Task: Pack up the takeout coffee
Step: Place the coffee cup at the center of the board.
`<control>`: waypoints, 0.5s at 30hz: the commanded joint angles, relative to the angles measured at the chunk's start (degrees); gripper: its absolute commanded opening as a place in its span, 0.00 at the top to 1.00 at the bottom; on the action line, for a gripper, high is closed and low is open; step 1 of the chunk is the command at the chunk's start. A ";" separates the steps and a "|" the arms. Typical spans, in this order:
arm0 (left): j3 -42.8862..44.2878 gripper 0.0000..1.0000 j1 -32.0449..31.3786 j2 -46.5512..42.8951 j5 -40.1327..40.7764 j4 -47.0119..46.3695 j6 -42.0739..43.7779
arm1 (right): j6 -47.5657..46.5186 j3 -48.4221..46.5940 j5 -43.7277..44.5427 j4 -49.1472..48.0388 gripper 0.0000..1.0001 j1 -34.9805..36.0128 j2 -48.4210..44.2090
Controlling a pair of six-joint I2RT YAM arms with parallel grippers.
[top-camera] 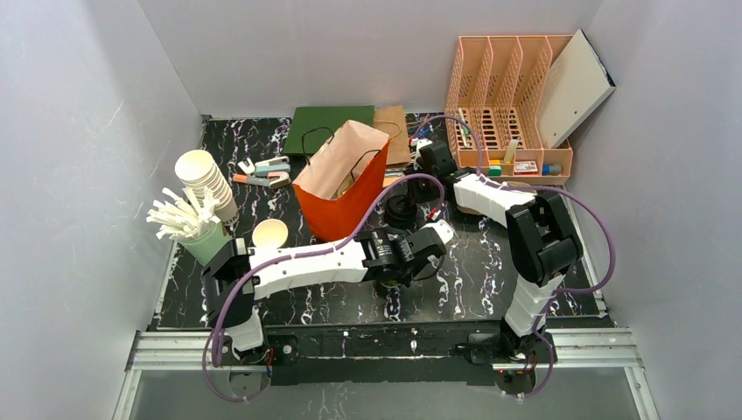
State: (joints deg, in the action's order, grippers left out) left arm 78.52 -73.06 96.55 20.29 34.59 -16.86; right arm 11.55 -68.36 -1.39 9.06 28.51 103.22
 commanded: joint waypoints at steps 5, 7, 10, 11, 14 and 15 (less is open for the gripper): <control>0.49 0.87 0.64 -1.69 0.53 -0.06 0.88 | -1.28 -4.67 -2.08 0.46 0.74 -0.30 3.01; 0.41 0.82 0.64 -1.71 -0.14 -0.05 0.70 | -1.27 -4.94 -2.26 0.91 0.77 -0.30 2.89; 0.67 0.75 0.63 -2.08 -0.38 -0.05 0.60 | -1.31 -4.90 -2.30 1.35 0.77 -0.30 1.87; 0.89 0.73 0.65 -2.22 -0.23 -0.05 0.65 | -1.37 -4.80 -2.30 1.45 0.77 -0.30 1.32; 1.92 0.67 0.64 -2.71 0.00 0.47 0.77 | -1.53 -4.68 -1.77 2.00 0.77 -0.30 -0.09; 2.44 0.66 0.67 -2.83 0.05 0.87 0.84 | -1.61 -4.68 -1.46 2.20 0.77 -0.30 -0.60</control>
State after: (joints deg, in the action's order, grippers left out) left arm 78.50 -72.60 96.55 20.05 34.33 -16.23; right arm 10.52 -70.85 -2.96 9.96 28.49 106.00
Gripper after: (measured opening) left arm 0.320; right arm 0.234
